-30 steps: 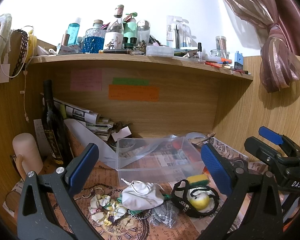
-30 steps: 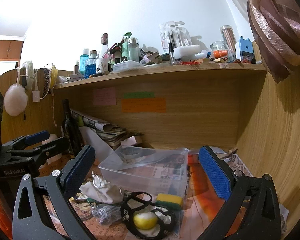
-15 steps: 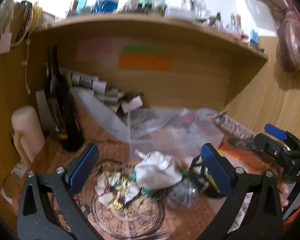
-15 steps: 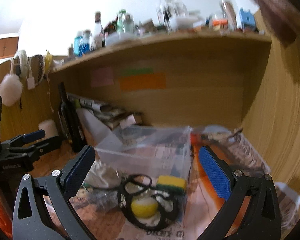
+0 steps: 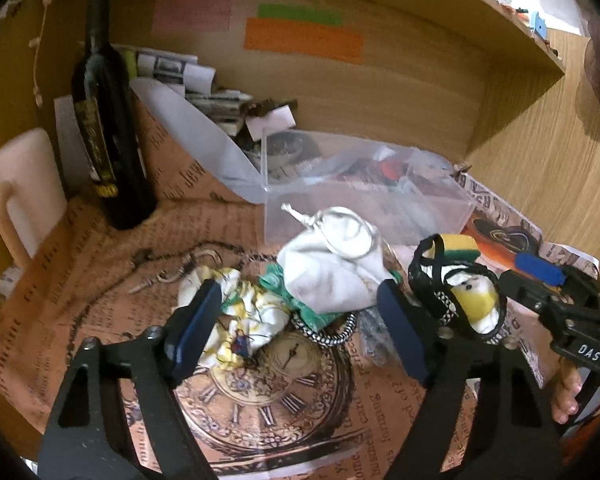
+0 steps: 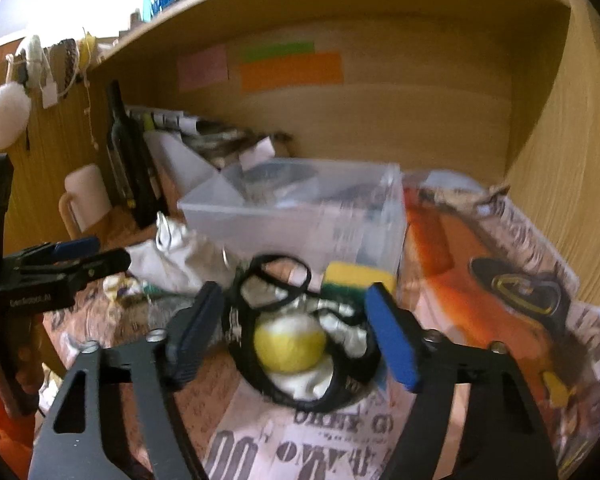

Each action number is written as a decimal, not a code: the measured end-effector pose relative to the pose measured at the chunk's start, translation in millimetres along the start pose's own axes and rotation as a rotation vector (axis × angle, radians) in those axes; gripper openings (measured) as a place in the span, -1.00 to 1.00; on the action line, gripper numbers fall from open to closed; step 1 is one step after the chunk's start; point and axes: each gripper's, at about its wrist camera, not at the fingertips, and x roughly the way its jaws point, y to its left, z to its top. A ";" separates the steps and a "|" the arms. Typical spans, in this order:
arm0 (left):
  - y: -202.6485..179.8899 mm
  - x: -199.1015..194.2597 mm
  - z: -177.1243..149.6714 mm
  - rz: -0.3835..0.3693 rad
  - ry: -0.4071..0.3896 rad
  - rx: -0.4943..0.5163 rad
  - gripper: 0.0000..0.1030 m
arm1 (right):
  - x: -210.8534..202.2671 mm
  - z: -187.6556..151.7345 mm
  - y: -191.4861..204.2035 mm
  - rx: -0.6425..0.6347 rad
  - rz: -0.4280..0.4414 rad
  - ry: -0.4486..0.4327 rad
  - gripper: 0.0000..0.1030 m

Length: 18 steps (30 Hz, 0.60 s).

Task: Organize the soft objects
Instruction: 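Grasp the yellow felt ball with the right tool while the left tool grasps the white drawstring pouch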

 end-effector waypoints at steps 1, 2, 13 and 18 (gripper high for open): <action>-0.7 2.7 0.0 -0.003 0.008 0.000 0.39 | 1.7 -2.2 0.1 0.004 0.004 0.009 0.11; -1.1 4.9 -0.4 -0.009 0.015 0.001 0.35 | 3.1 -3.8 -0.1 0.005 0.008 0.018 0.01; -3.9 36.3 20.3 -0.085 0.054 -0.012 0.31 | 29.8 -9.6 5.3 -0.042 0.020 0.117 -0.09; -4.4 64.9 24.3 -0.101 0.128 -0.025 0.41 | 27.2 -9.3 3.3 -0.040 0.014 0.102 -0.30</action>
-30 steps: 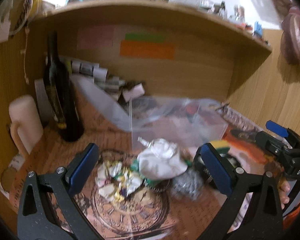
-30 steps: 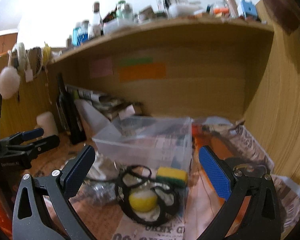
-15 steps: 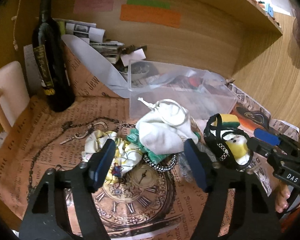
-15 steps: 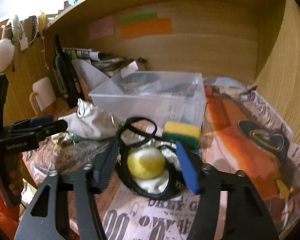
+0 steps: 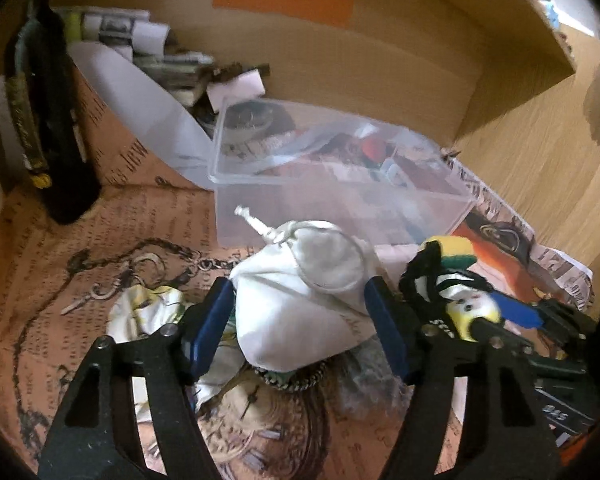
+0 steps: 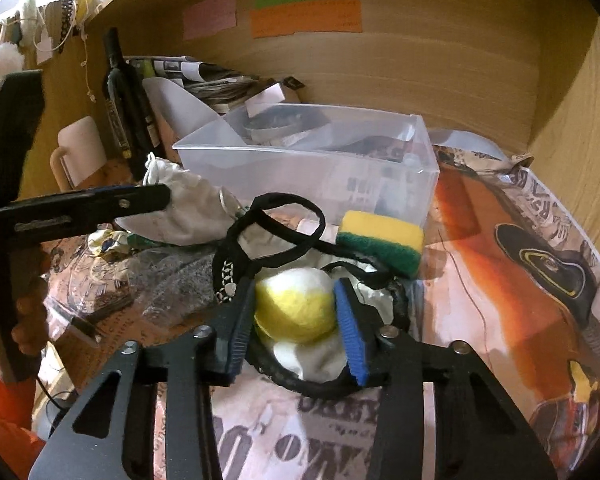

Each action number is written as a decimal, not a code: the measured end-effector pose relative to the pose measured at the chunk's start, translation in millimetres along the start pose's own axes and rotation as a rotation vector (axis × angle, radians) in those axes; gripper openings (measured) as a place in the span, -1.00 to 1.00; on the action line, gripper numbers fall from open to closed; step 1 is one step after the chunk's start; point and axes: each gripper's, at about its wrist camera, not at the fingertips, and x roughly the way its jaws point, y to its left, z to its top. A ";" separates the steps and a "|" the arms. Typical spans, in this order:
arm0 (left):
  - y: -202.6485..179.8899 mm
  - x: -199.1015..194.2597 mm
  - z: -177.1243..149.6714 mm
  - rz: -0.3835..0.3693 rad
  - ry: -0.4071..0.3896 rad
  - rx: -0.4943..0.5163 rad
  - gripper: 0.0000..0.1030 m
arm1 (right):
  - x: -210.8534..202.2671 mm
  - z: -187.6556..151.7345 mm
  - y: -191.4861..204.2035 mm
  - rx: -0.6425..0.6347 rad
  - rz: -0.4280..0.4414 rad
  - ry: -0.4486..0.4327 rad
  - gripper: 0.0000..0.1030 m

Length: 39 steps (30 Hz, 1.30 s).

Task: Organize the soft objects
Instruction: 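Grasp the yellow felt ball with the right tool while the left tool grasps the white drawstring pouch, then carry the ball and pouch over the clear plastic box and open both tools to drop them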

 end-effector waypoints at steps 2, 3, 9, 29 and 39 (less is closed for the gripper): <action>0.7 9.1 0.3 -0.010 0.021 -0.008 0.42 | -3.7 0.9 -1.9 0.007 -0.003 -0.016 -0.31; 0.7 11.7 0.1 -0.015 0.025 -0.009 0.42 | -5.6 1.6 -2.6 0.010 -0.005 -0.025 -0.32; -5.7 13.7 0.4 -0.020 0.019 0.009 -0.14 | -16.5 11.3 -3.5 0.020 -0.011 -0.082 -0.32; -19.5 -54.4 27.2 -0.078 -0.133 0.068 -0.56 | -41.9 53.0 -18.0 0.015 -0.042 -0.241 -0.32; -6.5 -2.1 10.7 -0.048 0.007 0.049 -0.50 | -29.7 57.3 -18.1 0.011 -0.011 -0.217 -0.32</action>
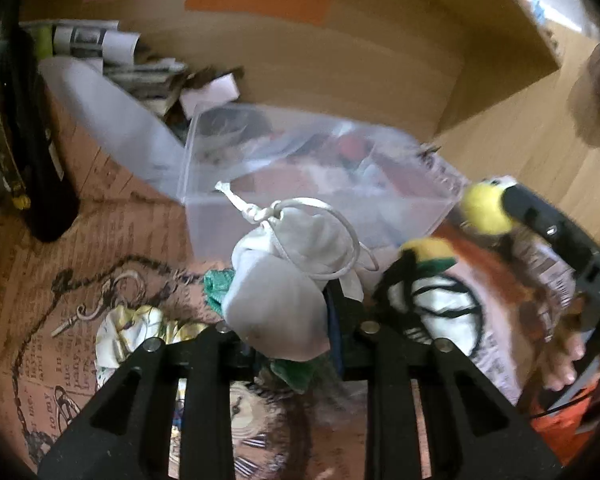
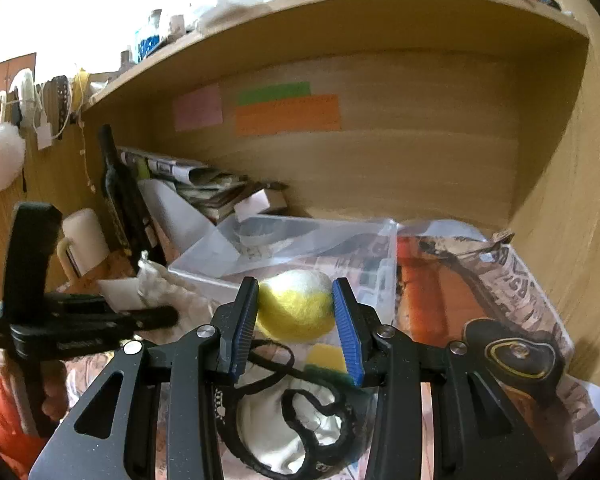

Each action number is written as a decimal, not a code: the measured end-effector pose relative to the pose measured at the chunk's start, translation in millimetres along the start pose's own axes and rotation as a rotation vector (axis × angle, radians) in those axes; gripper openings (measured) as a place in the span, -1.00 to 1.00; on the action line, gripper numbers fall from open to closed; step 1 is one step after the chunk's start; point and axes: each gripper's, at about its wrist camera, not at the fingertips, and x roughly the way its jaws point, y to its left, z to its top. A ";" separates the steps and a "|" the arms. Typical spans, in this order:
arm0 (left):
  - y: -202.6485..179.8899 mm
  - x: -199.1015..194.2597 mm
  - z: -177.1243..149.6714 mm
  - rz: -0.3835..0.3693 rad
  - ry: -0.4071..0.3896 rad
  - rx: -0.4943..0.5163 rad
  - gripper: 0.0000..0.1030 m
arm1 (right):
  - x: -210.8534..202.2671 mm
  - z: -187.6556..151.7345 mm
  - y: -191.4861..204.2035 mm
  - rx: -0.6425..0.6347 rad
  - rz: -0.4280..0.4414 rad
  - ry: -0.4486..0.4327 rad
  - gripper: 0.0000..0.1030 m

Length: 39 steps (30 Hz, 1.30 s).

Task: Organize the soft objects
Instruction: 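Carry the ball and pouch over the clear plastic box and open both tools to drop them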

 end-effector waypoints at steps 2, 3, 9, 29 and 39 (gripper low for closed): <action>2.4 3.3 -4.2 0.020 0.014 -0.003 -0.36 | 3.3 -2.1 0.5 -0.002 0.003 0.012 -0.32; 4.7 4.1 -5.3 0.030 0.016 -0.009 -0.20 | 5.1 -3.2 0.5 -0.001 0.005 0.019 -0.32; 15.2 -9.4 -7.7 0.079 -0.033 -0.039 0.22 | 11.9 -6.2 -1.7 0.004 0.004 0.040 -0.31; -18.7 -54.6 25.1 0.040 -0.163 0.091 -0.86 | 18.0 5.8 -6.0 -0.030 -0.013 0.027 -0.31; -25.2 -75.5 64.4 0.064 -0.291 0.113 -0.86 | 21.0 33.7 -10.5 -0.060 -0.029 -0.029 -0.31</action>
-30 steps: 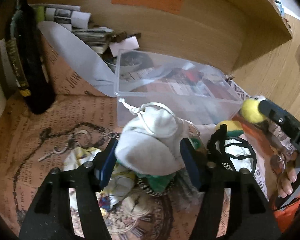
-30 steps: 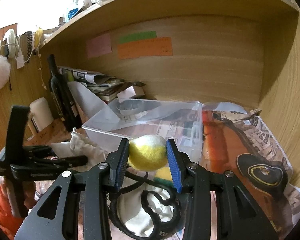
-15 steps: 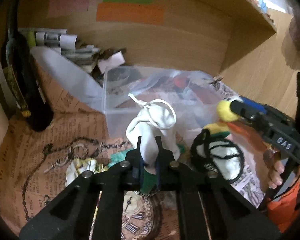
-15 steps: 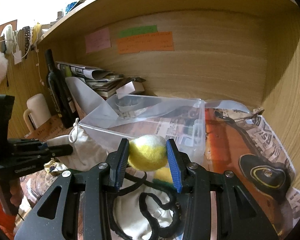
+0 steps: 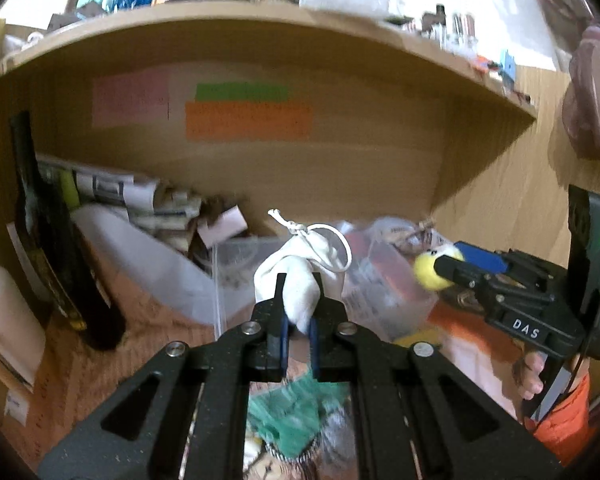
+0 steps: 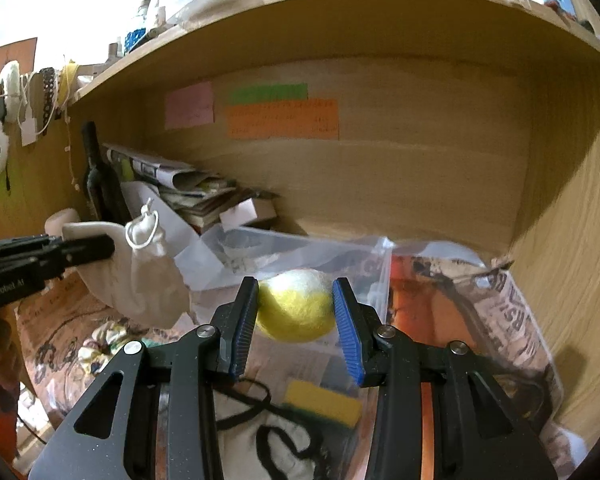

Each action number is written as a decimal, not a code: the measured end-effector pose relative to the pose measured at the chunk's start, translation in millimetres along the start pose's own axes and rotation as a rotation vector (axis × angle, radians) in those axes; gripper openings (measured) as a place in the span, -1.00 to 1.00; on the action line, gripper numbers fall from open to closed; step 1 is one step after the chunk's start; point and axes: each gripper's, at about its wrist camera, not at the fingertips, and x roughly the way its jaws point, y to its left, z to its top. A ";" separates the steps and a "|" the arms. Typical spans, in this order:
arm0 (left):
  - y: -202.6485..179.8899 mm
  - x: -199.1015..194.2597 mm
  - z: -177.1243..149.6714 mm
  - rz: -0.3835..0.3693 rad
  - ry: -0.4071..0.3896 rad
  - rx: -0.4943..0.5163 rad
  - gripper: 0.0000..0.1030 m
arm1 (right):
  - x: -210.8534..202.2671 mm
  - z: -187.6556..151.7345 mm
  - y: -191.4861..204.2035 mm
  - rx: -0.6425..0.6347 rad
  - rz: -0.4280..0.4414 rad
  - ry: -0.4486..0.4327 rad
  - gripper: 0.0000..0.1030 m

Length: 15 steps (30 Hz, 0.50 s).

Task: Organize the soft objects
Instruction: 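Carry the ball and pouch over the clear plastic box and open both tools to drop them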

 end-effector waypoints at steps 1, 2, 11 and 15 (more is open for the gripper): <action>0.7 1.1 3.9 0.004 -0.011 -0.001 -0.86 | 2.0 3.5 -0.9 -0.002 -0.001 -0.003 -0.31; 1.3 2.5 6.5 0.009 -0.018 -0.002 -0.86 | 3.6 6.1 -1.6 -0.003 -0.003 -0.004 -0.31; 7.5 46.2 16.9 0.033 0.011 0.000 -0.86 | 41.3 20.0 -7.4 -0.024 -0.029 0.047 -0.30; 14.3 79.8 17.0 0.005 0.079 -0.027 -0.86 | 68.2 17.5 -10.6 -0.027 -0.040 0.118 -0.30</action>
